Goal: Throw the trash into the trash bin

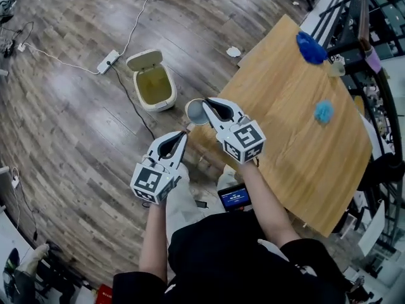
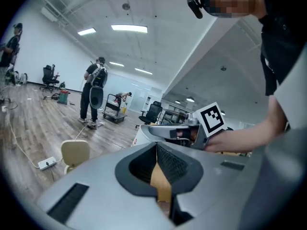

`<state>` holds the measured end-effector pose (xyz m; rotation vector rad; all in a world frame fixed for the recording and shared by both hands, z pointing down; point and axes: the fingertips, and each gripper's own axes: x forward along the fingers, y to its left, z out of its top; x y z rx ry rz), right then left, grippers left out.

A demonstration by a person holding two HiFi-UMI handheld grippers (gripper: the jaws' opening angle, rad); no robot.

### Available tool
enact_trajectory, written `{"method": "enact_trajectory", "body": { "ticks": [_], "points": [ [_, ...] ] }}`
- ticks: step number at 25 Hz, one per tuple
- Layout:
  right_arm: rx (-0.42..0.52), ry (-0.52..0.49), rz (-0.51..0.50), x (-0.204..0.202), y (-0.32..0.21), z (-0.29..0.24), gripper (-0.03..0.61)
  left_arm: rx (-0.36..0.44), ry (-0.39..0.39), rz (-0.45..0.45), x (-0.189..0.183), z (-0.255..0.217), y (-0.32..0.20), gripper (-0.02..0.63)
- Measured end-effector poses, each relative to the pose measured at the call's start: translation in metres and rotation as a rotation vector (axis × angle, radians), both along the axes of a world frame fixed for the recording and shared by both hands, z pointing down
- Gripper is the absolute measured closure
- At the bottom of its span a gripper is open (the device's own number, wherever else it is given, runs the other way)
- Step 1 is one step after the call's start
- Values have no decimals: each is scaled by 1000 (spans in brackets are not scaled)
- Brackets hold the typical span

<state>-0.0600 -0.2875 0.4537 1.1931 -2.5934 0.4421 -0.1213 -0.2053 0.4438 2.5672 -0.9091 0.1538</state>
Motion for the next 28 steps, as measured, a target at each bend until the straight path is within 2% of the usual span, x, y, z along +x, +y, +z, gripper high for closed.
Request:
{"method": "enact_trajectory", "body": {
  "ticks": [5, 9, 15, 21, 25, 28],
  "points": [
    [-30, 6, -41, -95, -28, 16, 565, -10, 27, -104, -110, 9, -37, 605],
    [-54, 21, -75, -140, -41, 32, 563, -23, 42, -144, -156, 21, -50, 605],
    [-71, 18, -99, -170, -88, 75, 564, -109, 78, -166, -165, 76, -69, 604],
    [-136, 14, -66, -178, -143, 161, 564, -243, 106, -157, -160, 164, -94, 605],
    [-181, 20, -54, -183, -185, 223, 563, -274, 74, -196, -173, 220, -132, 605],
    [-261, 24, -21, -179, -199, 272, 563, -316, 60, -206, -175, 244, -150, 604]
  ]
}}
